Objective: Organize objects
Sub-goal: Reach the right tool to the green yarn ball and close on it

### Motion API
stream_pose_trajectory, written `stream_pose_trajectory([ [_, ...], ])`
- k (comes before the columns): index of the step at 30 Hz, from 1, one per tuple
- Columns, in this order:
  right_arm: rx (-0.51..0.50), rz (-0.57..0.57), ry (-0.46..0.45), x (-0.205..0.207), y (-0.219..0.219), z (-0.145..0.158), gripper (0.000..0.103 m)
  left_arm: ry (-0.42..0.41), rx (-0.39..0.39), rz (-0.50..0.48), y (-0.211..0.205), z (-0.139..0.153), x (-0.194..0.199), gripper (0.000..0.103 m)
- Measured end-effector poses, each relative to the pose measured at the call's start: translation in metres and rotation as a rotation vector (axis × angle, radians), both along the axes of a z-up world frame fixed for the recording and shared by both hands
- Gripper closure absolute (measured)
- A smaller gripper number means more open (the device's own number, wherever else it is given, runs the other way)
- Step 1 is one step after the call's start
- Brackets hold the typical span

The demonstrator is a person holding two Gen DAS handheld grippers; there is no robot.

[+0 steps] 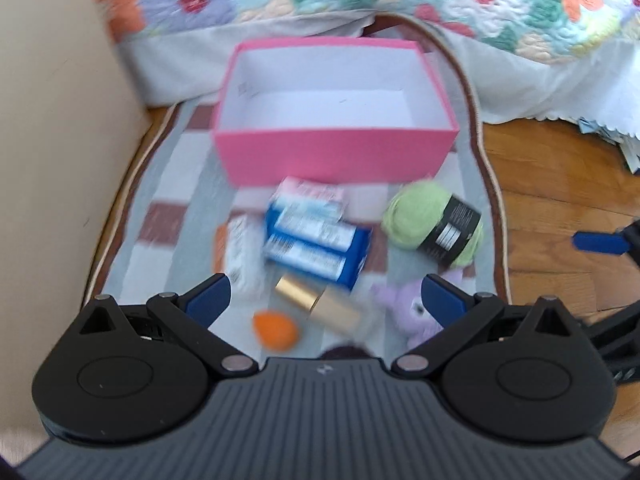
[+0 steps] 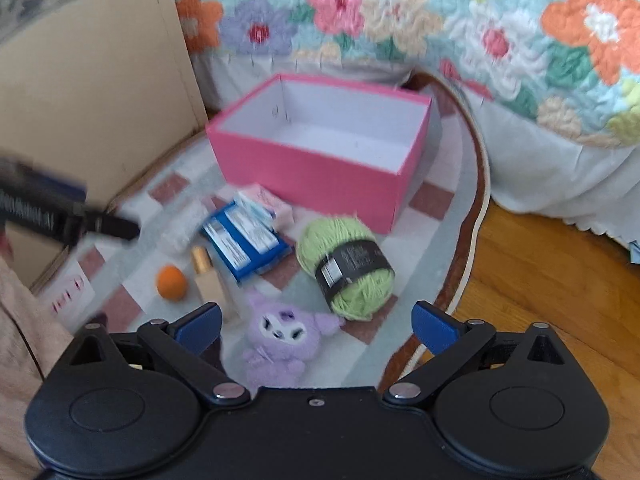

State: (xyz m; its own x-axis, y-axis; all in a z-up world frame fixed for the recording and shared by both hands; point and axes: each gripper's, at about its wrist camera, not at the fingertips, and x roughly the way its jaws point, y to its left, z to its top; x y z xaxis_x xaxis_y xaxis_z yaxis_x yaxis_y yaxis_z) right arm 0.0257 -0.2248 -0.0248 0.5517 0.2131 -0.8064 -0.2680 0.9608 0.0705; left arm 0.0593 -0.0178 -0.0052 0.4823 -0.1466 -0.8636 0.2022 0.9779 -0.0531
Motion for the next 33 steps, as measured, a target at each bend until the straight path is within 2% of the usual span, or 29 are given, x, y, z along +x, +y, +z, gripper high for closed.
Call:
stream_pose_trajectory([
  [3, 0.0, -0.02, 0.006, 0.012, -0.005, -0.02, 0.004, -0.002, -0.042, -0.049, -0.015, -0.013, 0.028, 0.0],
  [6, 0.068, -0.059, 0.018, 0.024, -0.014, -0.039, 0.005, -0.007, -0.049, -0.093, -0.036, -0.032, 0.053, 0.0],
  [9, 0.147, -0.1, 0.035, 0.034, -0.022, -0.058, 0.007, 0.03, -0.073, -0.129, -0.055, -0.054, 0.075, 0.002],
  [12, 0.175, -0.133, 0.024, 0.04, -0.023, -0.074, 0.008, 0.06, -0.105, -0.164, -0.069, -0.074, 0.091, 0.003],
  [19, 0.235, -0.164, 0.02, 0.053, -0.024, -0.105, 0.008, 0.029, -0.193, -0.262, -0.087, -0.099, 0.107, 0.005],
  [22, 0.26, -0.211, 0.012, 0.057, -0.026, -0.113, 0.008, 0.042, -0.248, -0.275, -0.09, -0.103, 0.109, 0.015],
  [24, 0.257, -0.226, 0.009, 0.06, -0.026, -0.118, 0.016, 0.051, -0.284, -0.274, -0.09, -0.109, 0.112, 0.025],
  [26, 0.251, -0.235, 0.024, 0.064, -0.024, -0.121, 0.036, 0.077, -0.283, -0.245, -0.09, -0.117, 0.116, 0.032],
  [29, 0.271, -0.261, 0.053, 0.07, -0.026, -0.126, 0.037, 0.116, -0.341, -0.206, -0.082, -0.123, 0.121, 0.036],
  [33, 0.282, -0.273, 0.063, 0.072, -0.027, -0.131, 0.037, 0.158, -0.38, -0.176, -0.077, -0.124, 0.116, 0.037],
])
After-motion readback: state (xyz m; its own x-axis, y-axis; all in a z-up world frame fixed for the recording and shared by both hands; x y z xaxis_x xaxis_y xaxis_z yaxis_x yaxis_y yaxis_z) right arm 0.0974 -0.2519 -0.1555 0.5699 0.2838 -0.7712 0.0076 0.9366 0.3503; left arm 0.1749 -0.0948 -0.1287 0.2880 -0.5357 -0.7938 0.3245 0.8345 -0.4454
